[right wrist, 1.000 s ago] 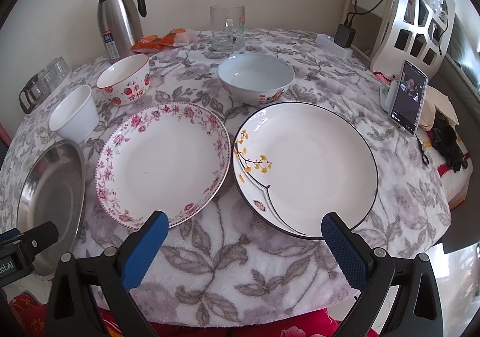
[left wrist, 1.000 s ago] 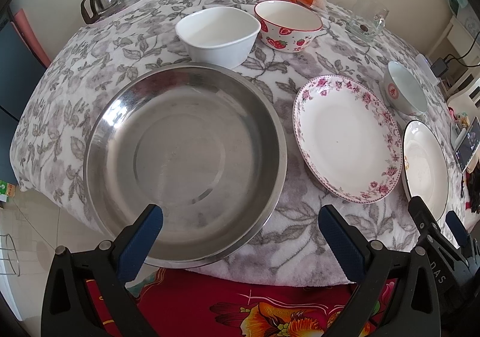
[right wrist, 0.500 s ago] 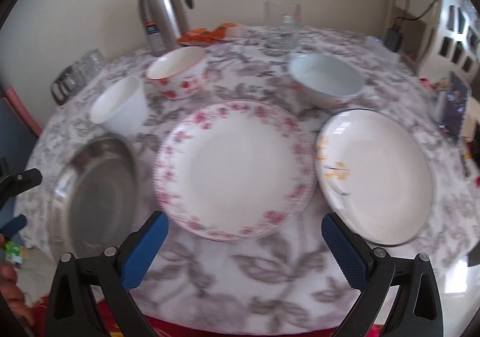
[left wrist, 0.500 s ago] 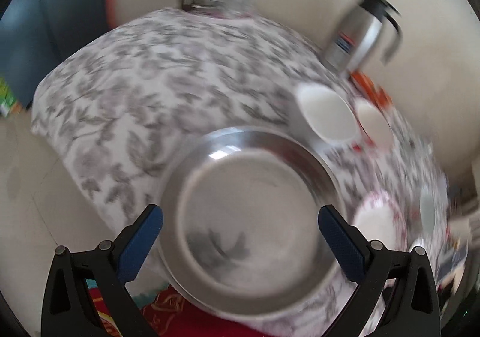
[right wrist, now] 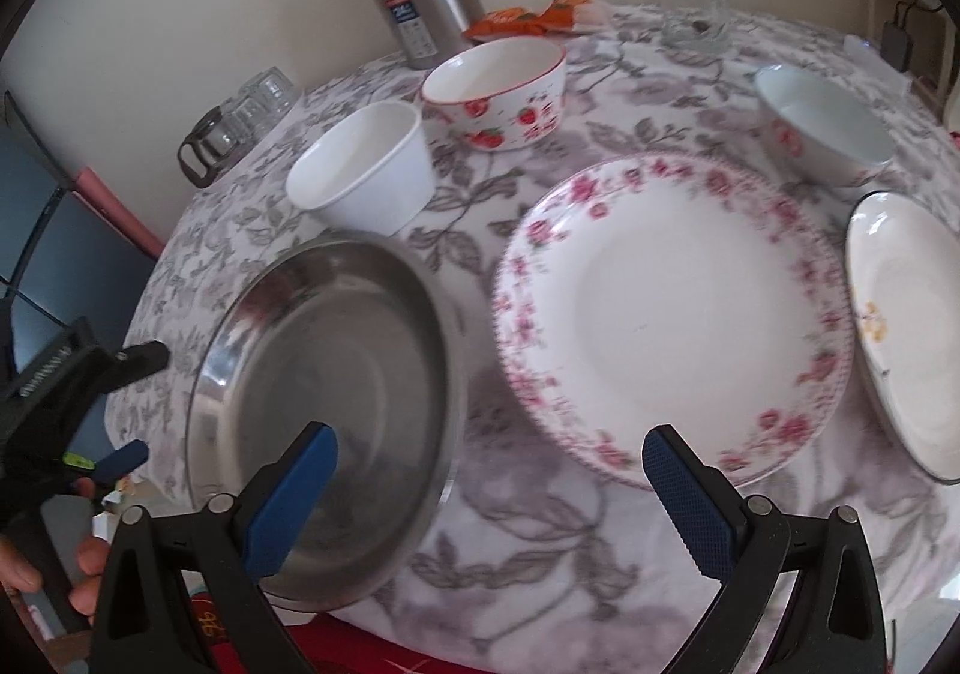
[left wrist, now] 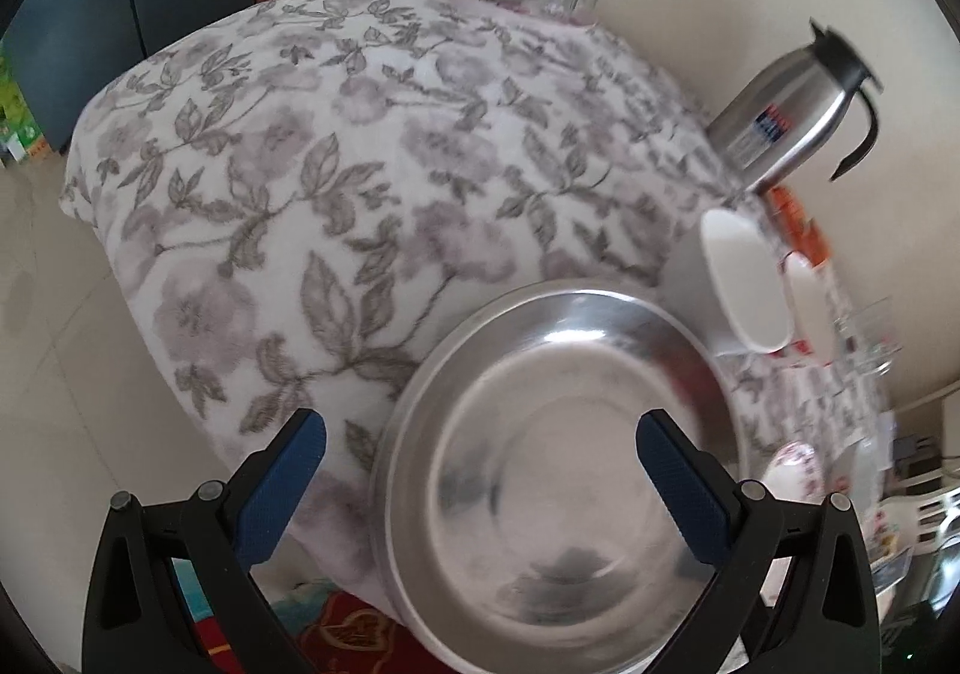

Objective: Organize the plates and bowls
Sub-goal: 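Move both tools to the steel basin rim and close both on it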

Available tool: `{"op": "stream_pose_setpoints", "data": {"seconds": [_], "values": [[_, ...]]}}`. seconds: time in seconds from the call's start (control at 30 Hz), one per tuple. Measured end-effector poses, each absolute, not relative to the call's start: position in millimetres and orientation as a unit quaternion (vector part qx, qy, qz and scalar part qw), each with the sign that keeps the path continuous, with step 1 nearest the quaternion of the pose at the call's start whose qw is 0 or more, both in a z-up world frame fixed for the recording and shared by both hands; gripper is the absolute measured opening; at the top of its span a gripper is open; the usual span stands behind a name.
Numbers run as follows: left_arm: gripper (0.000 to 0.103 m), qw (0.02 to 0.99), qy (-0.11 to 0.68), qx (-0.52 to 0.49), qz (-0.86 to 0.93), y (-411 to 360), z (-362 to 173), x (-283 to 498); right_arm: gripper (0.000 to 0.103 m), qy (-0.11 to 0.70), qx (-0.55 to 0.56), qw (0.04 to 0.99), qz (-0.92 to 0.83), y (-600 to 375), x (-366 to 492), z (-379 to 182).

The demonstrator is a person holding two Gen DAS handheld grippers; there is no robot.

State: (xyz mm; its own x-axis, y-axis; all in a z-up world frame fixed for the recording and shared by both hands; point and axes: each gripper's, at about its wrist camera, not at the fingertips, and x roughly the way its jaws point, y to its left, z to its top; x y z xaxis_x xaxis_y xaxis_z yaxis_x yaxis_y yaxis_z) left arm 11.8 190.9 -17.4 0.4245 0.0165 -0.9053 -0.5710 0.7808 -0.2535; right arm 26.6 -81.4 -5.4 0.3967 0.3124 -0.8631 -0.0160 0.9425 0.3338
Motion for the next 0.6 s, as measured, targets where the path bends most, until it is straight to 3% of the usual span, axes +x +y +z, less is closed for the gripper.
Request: {"op": "stream_pose_setpoints", "data": {"seconds": [0.23, 0.3, 0.47, 0.6], "values": [[0.103, 0.775, 0.543, -0.268, 0.18, 193, -38, 19, 0.086, 0.543, 0.129, 0.822, 0.116, -66, 26, -8], [0.103, 0.769, 0.55, -0.275, 0.176, 193, -43, 21, 0.076, 0.55, 0.13, 0.816, 0.12, -64, 26, -11], [0.101, 0.755, 0.558, -0.295, 0.175, 199, -53, 21, 0.068, 0.568, 0.138, 0.801, 0.132, -60, 28, -20], [0.088, 0.747, 0.567, -0.302, 0.17, 200, -60, 22, 0.052, 0.573, 0.135, 0.796, 0.14, -55, 29, -25]]}}
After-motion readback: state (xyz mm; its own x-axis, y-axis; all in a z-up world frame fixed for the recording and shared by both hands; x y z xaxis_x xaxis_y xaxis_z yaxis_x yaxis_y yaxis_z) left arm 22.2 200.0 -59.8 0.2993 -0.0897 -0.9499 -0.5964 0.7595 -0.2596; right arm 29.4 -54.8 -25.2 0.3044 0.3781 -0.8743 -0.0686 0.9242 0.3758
